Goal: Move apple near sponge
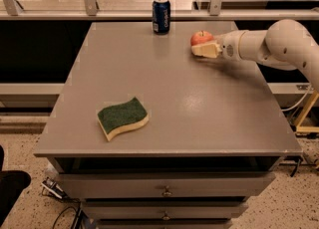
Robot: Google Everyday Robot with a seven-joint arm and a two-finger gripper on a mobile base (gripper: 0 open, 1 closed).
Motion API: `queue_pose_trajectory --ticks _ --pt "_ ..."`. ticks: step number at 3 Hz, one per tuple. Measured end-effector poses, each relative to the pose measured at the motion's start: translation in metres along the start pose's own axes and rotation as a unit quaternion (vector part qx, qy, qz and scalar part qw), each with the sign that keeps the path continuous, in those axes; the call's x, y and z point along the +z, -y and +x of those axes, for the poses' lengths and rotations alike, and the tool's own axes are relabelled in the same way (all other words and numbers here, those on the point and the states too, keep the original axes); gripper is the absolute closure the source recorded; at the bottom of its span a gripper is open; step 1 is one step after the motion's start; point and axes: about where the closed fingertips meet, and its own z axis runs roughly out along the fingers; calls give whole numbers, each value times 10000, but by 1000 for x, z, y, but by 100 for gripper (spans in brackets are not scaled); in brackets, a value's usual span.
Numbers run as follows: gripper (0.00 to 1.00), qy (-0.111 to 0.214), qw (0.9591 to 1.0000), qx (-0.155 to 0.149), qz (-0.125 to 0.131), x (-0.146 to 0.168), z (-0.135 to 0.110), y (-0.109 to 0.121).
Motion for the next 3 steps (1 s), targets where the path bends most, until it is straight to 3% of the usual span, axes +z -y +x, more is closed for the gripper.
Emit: queue_pose_trajectory --ticks 2,3 --pt "92 -8 10000 2 -43 5 1 -4" --pt "100 -11 10000 3 -59 7 1 -5"
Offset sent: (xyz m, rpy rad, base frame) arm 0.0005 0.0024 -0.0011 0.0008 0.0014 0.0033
